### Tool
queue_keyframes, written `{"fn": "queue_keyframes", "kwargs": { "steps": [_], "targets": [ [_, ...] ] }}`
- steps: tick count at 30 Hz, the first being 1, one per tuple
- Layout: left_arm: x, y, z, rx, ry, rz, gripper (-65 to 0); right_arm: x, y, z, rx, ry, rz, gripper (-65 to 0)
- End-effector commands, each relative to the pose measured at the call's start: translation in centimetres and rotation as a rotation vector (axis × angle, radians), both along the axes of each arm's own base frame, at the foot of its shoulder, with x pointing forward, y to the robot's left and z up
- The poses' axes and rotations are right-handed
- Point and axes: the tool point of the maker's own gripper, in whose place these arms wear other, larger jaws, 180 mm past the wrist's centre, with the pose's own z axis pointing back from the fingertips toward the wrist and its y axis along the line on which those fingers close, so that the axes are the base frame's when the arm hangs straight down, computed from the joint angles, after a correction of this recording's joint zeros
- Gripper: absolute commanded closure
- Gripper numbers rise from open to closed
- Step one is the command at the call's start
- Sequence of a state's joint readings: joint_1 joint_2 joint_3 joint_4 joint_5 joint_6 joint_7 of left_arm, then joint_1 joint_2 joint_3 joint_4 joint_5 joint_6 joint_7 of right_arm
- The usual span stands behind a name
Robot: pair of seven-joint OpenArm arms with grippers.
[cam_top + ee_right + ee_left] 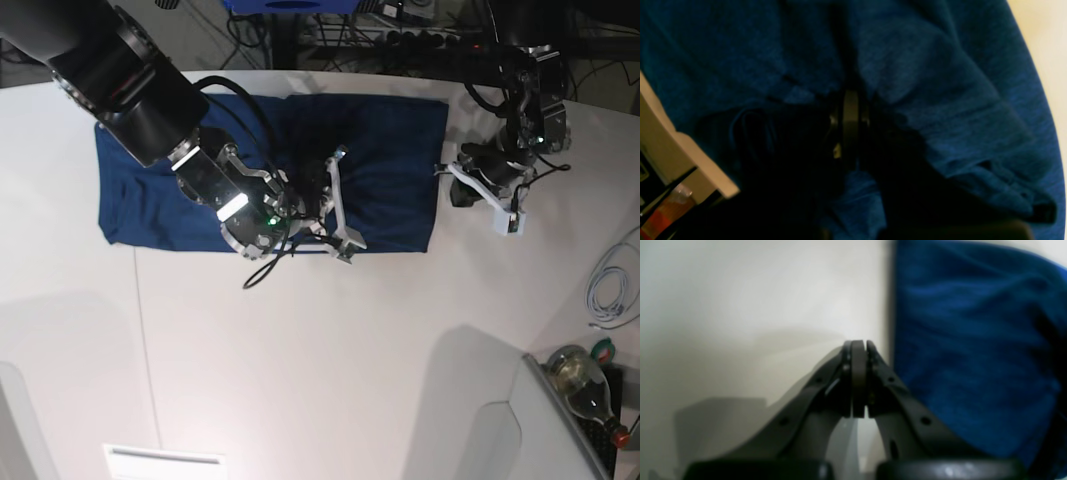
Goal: Layout the t-shirt on the table in an organized manner, then fold the t-shirt properly
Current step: 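Press and smooth the folded shirt with the right gripper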
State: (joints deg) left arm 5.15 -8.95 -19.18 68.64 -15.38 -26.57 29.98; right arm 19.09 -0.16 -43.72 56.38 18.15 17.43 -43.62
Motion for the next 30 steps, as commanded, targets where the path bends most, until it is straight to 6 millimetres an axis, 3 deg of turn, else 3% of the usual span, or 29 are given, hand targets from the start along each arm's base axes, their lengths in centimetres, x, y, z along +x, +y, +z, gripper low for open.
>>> {"fn": "queue_keyframes", "kwargs": {
  "steps": [1, 7, 11, 12, 16, 20, 22, 24, 27, 30],
  "targets": [
    [1.3, 0.3, 0.9, 0.002, -0.033, -0.001, 0.0, 0.7, -2.5, -0.7, -0.107, -0.013, -0.006, -0.2],
    [5.0, 0.3, 3.5, -0.001, -0.116, 0.001, 0.0, 2.4, -2.2, 0.6, -0.1, -0.062, -0.08, 0.0],
    [6.1, 0.4, 6.2, 0.026, -0.192, -0.017, 0.0, 2.5, -0.7, 4.3, -0.051, -0.133, -0.045, 0.0],
    [6.0, 1.3, 6.8, 0.04, -0.209, -0.001, 0.0, 2.5, -0.4, 5.5, -0.036, -0.154, -0.035, 0.0],
    [3.0, 6.4, 8.7, 0.106, -0.246, 0.082, 0.0, 1.5, 1.8, 10.0, 0.049, -0.229, 0.009, -0.2],
    [-3.4, 11.4, 7.9, 0.148, -0.186, 0.156, 0.0, 0.0, 2.7, 10.9, 0.094, -0.23, 0.02, -2.3],
    [-7.3, 13.2, 6.6, 0.148, -0.126, 0.183, 0.0, -1.2, 3.2, 10.4, 0.108, -0.208, 0.021, -10.1],
    [-11.1, 15.1, 5.1, 0.15, -0.054, 0.26, 0.0, -2.0, 3.3, 9.9, 0.112, -0.188, 0.019, -22.4],
    [-14.4, 17.3, 4.5, 0.165, 0.0, 0.328, 0.0, -2.1, 4.0, 9.9, 0.139, -0.19, 0.018, -36.3],
    [-15.7, 18.2, 4.6, 0.174, 0.012, 0.364, 0.0, -2.0, 3.8, 8.6, 0.132, -0.174, 0.004, -37.5]
  ]
}}
